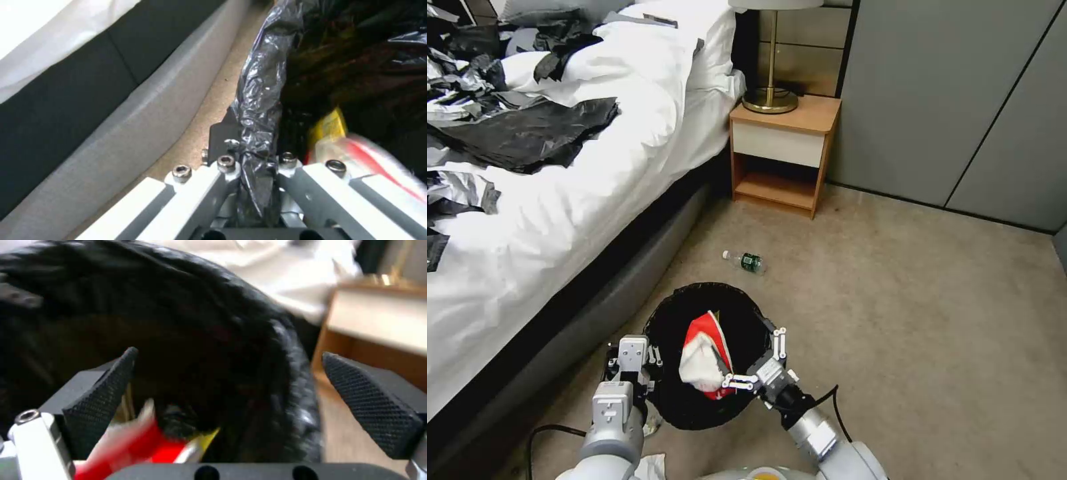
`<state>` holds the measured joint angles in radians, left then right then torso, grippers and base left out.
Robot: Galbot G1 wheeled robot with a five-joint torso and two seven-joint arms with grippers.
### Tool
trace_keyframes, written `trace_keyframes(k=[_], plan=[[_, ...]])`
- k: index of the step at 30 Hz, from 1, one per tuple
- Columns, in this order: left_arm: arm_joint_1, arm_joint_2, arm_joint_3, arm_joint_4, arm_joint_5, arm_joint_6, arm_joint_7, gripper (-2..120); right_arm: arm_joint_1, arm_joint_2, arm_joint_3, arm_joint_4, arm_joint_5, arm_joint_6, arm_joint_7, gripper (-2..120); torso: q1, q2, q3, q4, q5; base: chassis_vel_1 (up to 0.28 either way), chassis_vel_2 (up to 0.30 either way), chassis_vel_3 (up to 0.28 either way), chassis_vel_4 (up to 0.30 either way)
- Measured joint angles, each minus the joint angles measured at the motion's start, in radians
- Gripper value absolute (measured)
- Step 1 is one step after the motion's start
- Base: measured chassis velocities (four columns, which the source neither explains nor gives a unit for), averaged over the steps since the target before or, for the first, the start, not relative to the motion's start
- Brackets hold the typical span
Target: Pick up the trash bin, then pick up the garbage from the floor and place it into the trash bin.
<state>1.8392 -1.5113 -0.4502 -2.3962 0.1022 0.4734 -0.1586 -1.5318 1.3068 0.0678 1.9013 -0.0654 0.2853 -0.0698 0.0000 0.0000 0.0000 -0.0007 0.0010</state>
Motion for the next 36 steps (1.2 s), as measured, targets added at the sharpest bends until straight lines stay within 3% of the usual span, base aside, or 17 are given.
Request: trace_keyframes(k=[5,9,11,17,21,24,27,36], plan=[[0.0,-0.001,0.001,-0.001,0.001,0.0,0.0,0,-0.002,-0.016,-0.022,0.052,0.11,-0.104,0.029,100,0.0,0.0,0.0,0.0004,-0.0006,0.0,0.0,0.0,0.0],[-0.001,-0.003,0.008,-0.001,0.008,-0.001,0.0,0,-0.006,-0.03,-0.089,0.138,0.235,-0.264,0.098,100,0.0,0.0,0.0,0.0007,-0.0013,0.0,0.0,0.0,0.0],[-0.002,-0.004,0.009,-0.001,0.01,-0.002,0.0,0,-0.013,-0.034,-0.112,0.169,0.287,-0.338,0.118,100,0.0,0.0,0.0,0.0002,0.001,0.0,0.0,0.0,0.0],[-0.003,-0.006,0.013,-0.001,0.012,-0.003,0.0,0,-0.014,-0.038,-0.115,0.207,0.341,-0.413,0.136,100,0.0,0.0,0.0,0.0003,0.0003,0.0,0.0,0.0,0.0],[-0.003,-0.005,0.009,0.0,0.011,-0.004,0.001,0,-0.019,-0.036,-0.108,0.215,0.323,-0.401,0.136,100,0.0,0.0,0.0,0.0004,-0.0004,0.0,0.0,0.0,0.0],[-0.004,-0.004,0.003,0.004,0.01,-0.008,0.001,0,-0.028,-0.031,-0.098,0.216,0.266,-0.342,0.135,100,0.0,0.0,0.0,0.0005,-0.0006,0.0,0.0,0.0,0.0],[-0.006,-0.003,-0.006,0.014,0.009,-0.014,0.001,0,-0.049,-0.016,-0.078,0.225,0.18,-0.224,0.132,100,0.0,0.0,0.0,0.0005,-0.001,0.0,0.0,0.0,0.0],[-0.016,0.0,-0.038,0.037,-0.012,-0.02,0.002,0,-0.131,0.009,0.012,0.339,0.021,-0.051,0.133,100,0.0,0.0,0.0,0.0006,-0.0011,0.0,0.0,0.0,0.0]])
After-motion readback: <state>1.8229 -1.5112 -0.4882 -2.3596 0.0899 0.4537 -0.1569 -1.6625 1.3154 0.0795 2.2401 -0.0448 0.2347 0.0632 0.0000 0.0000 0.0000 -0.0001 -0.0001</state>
